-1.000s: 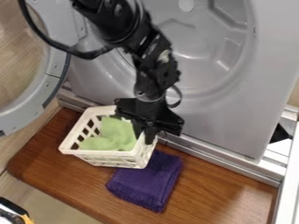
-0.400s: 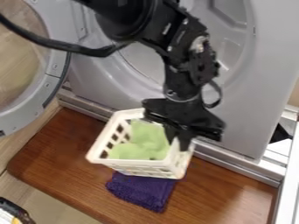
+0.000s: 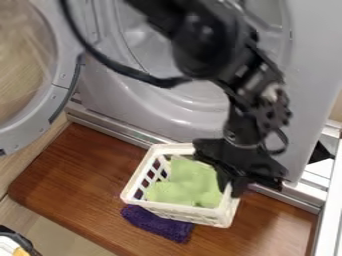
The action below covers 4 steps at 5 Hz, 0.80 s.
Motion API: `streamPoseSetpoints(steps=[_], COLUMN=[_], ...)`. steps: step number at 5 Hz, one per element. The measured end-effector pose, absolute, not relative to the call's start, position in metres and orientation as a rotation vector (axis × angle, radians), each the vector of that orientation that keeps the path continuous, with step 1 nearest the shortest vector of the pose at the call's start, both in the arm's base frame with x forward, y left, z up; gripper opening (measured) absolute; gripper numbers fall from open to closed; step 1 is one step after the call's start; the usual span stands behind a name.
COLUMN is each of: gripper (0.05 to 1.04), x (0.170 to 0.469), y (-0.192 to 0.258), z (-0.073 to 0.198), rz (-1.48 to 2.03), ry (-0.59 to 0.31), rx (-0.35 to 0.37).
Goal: Move the white basket to the right side of the table
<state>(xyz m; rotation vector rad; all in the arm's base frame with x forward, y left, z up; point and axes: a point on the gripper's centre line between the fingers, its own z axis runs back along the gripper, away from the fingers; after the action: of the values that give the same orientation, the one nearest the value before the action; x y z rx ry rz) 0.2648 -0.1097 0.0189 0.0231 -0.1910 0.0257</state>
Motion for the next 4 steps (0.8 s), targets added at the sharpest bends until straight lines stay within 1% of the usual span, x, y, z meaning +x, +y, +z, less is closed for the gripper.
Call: streamPoseSetpoints(steps=[1, 2, 4], gripper=[0.125, 0.322, 0.930], x=[0.267, 0.268, 0.268], y=[-0.125, -0.129, -0.126], z=[0.004, -0.007, -0.011], rz=[0.028, 0.047, 0.069], ry=[-0.170, -0.126, -0.112], rx=[0.028, 0.031, 0.032])
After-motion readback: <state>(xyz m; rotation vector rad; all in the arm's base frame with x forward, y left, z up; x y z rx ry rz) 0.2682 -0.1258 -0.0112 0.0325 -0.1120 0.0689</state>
